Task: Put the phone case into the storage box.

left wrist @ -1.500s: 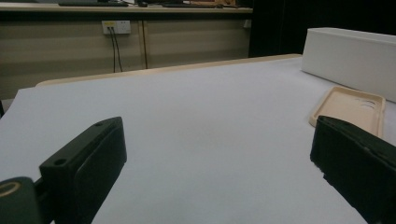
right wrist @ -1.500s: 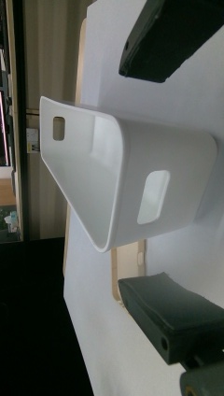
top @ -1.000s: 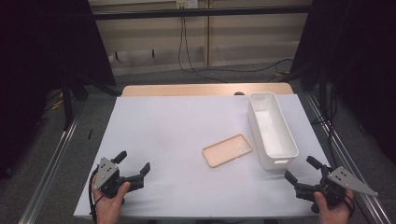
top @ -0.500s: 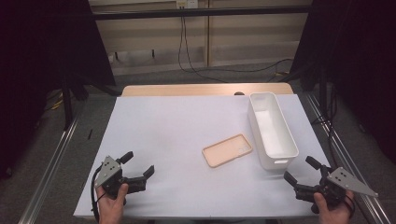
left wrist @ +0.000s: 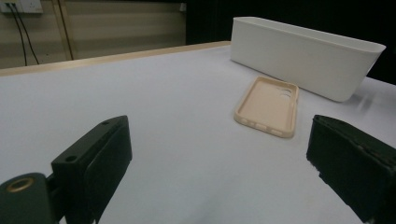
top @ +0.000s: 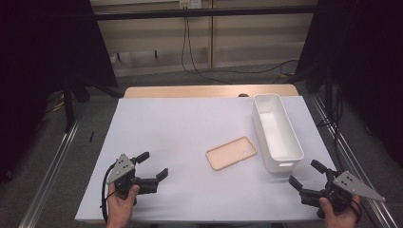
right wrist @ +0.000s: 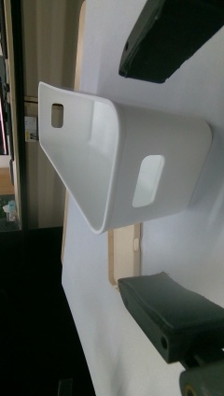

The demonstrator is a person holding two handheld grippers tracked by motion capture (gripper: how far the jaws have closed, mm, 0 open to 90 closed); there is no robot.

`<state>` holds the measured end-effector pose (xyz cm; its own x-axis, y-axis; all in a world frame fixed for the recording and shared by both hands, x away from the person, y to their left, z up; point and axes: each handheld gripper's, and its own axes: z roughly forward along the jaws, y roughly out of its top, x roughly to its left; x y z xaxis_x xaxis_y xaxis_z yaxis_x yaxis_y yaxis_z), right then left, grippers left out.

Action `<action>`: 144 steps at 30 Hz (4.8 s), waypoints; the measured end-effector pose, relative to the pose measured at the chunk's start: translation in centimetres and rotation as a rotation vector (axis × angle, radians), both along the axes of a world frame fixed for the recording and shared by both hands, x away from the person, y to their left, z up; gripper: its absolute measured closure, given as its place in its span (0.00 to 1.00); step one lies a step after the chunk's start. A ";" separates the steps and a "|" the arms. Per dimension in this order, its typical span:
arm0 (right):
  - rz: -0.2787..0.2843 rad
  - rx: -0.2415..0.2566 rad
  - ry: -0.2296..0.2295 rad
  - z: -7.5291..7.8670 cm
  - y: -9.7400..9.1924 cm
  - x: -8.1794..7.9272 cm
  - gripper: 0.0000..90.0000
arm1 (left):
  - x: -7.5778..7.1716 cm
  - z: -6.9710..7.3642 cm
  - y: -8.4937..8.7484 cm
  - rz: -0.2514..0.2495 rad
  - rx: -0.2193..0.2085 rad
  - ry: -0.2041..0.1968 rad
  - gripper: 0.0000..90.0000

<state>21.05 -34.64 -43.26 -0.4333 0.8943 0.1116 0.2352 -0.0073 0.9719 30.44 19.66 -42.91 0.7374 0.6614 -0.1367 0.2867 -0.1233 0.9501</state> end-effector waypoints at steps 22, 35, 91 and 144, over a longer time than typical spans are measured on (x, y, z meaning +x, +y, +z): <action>0.014 0.003 0.007 -0.1 0.1 0.0 0.01 | 1.9 0.4 -3.6 -0.012 0.031 -0.041 0.03; 0.014 0.005 0.009 -0.1 0.1 0.0 0.01 | 4.0 1.0 -5.6 -0.093 0.036 -0.022 0.04; 0.023 0.003 0.012 -0.1 0.2 0.0 0.01 | 11.7 1.0 -15.7 -0.371 0.206 0.190 0.08; 0.032 -0.001 0.018 -0.2 0.3 0.1 0.01 | 15.2 -1.5 -19.8 -0.488 0.615 0.352 0.46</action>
<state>21.14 -34.31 -43.45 -0.4592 0.8804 0.1186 0.2531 0.0017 0.9674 45.63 -0.12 -44.38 0.9407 0.3125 -0.1319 0.3326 -0.7733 0.5398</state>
